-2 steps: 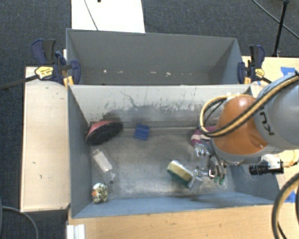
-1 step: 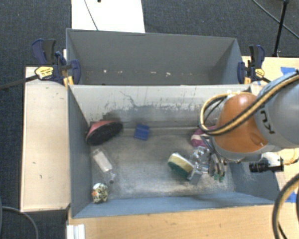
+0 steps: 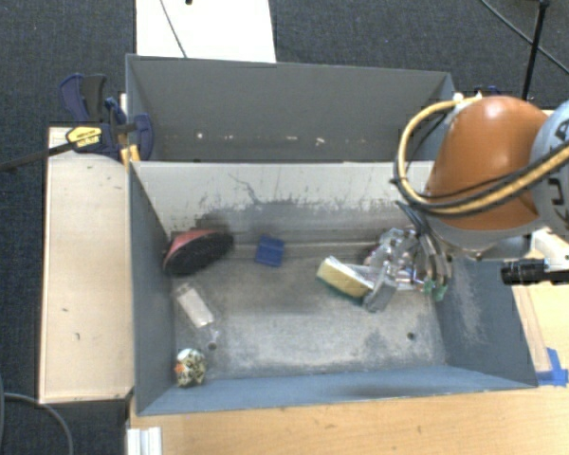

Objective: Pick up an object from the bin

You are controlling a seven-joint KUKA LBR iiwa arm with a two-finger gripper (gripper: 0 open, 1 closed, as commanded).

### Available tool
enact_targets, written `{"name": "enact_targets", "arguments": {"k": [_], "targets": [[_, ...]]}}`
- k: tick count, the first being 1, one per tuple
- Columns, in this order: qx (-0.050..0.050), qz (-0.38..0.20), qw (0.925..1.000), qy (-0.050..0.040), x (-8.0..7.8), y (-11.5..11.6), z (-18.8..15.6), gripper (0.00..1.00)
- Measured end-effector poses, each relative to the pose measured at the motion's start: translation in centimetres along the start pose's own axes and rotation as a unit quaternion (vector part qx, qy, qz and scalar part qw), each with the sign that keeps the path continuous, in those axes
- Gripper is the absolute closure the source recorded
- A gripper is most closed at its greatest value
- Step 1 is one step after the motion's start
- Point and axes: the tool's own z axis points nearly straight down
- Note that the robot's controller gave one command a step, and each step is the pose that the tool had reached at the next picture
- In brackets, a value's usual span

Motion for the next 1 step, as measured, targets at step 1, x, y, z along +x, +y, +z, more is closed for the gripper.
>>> {"name": "enact_targets", "arguments": {"k": [1], "targets": [[0.000,-0.072,0.9974,0.0015,0.98,3.32,-4.99,1.00]]}}
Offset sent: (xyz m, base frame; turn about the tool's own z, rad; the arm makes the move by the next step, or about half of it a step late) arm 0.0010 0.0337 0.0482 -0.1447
